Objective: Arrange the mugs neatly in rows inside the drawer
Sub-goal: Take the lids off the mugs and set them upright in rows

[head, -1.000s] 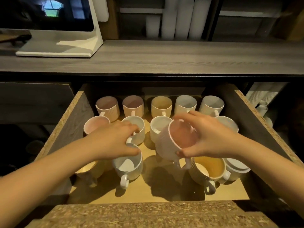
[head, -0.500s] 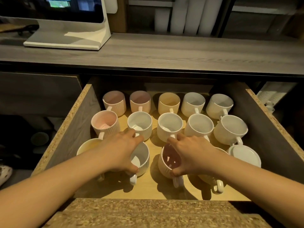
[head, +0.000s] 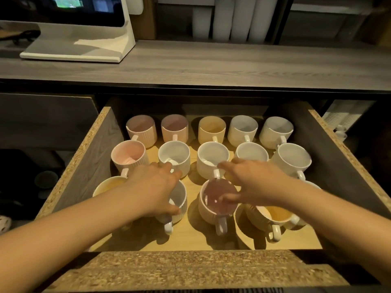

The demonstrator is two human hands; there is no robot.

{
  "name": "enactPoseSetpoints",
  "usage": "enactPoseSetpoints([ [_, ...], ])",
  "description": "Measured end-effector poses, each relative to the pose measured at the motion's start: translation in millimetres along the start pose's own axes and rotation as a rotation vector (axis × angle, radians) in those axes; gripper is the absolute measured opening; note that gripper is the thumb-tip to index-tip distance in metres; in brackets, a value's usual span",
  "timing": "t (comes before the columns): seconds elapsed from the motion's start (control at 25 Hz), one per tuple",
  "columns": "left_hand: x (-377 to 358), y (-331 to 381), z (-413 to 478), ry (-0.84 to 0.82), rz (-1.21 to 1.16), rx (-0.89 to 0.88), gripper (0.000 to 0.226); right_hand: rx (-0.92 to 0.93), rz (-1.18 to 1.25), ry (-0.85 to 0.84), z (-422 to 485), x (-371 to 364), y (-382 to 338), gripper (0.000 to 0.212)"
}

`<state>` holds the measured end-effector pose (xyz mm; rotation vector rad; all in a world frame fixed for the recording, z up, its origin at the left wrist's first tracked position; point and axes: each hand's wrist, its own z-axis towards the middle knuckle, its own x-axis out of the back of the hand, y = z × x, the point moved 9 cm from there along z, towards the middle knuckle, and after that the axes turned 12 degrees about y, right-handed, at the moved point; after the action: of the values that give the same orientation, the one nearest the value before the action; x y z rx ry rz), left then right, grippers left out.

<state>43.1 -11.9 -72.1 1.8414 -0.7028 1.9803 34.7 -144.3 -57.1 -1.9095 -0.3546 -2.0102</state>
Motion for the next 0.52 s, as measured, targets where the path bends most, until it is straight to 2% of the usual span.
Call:
enactPoseSetpoints([
  [0.12,14.7,27.4,14.5,0.070,-0.032,-0.086,0.059,-0.097,-0.058,-0.025,-8.4,18.5,37.1,0.058],
  [0.32,21.1,79.3,41.5,0.128,-0.187,-0.218,0.062,-0.099,-0.121,-0.216,-43.4,-7.4,57.0,0.045],
  [0.52,4.6,106.3,56.7,0.072,-0.195,-0.264,0.061,-0.067,-0.129,-0.150,-50.1,-19.3,52.3,0.056],
])
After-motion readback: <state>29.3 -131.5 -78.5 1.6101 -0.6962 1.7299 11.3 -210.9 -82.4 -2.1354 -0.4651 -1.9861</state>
